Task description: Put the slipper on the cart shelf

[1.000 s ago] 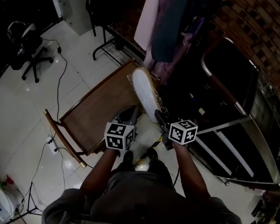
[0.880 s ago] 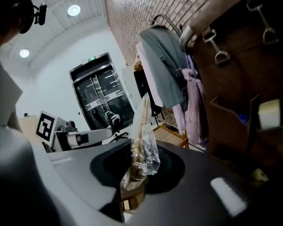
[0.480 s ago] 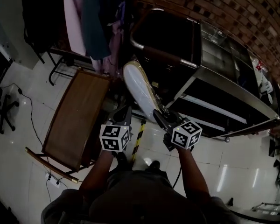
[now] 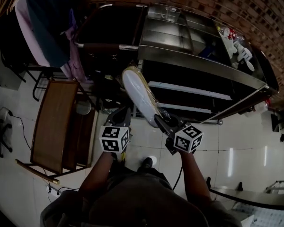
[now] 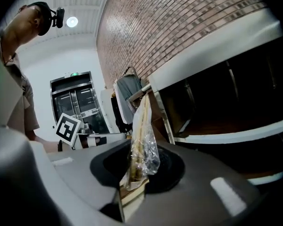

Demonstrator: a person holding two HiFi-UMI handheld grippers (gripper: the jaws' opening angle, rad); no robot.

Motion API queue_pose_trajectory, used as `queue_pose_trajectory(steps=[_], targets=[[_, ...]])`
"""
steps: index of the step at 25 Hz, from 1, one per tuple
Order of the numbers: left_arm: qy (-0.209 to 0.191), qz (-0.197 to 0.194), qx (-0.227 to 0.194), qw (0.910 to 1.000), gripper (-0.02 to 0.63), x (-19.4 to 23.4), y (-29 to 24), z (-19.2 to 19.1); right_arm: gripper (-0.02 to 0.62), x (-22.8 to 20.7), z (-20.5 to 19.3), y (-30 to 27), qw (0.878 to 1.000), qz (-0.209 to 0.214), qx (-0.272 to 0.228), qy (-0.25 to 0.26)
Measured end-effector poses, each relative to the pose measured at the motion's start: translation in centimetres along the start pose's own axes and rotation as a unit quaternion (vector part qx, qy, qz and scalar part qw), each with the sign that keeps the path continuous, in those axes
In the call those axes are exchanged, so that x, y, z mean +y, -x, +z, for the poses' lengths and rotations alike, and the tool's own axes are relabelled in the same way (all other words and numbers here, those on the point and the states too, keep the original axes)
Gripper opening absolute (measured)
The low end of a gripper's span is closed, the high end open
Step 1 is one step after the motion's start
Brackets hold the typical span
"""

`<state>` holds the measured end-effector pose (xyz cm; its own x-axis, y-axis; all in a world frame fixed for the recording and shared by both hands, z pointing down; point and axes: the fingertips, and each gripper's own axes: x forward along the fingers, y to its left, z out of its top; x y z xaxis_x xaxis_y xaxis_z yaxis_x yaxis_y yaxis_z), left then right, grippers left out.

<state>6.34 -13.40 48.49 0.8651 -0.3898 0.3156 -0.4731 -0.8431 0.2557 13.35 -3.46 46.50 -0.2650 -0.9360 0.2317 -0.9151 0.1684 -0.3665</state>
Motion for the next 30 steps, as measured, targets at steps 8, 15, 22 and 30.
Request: queue_pose_trajectory(steps=[8, 15, 22, 30], targets=[[-0.028, -0.051, 0.024, 0.998, 0.008, -12.0, -5.2, -1.8, 0.057, -8.2, -2.4, 12.0, 0.995, -0.076, -0.037, -0.056], [-0.054, -0.12, 0.055, 0.9898, 0.008, -19.7, -9.8, -2.8, 0.057, -15.0, -2.9, 19.2, 0.975, -0.184, -0.07, -0.107], [-0.073, -0.188, 0.075, 0.9766, 0.008, -25.2, -15.6, -3.2, 0.057, -21.6, -1.9, 23.3, 0.951, -0.259, -0.1, -0.136], [-0.082, -0.252, 0.101, 0.9588, 0.008, -28.0, -22.7, -3.1, 0.058, -30.2, -0.2, 23.7, 0.924, -0.34, -0.095, -0.147]])
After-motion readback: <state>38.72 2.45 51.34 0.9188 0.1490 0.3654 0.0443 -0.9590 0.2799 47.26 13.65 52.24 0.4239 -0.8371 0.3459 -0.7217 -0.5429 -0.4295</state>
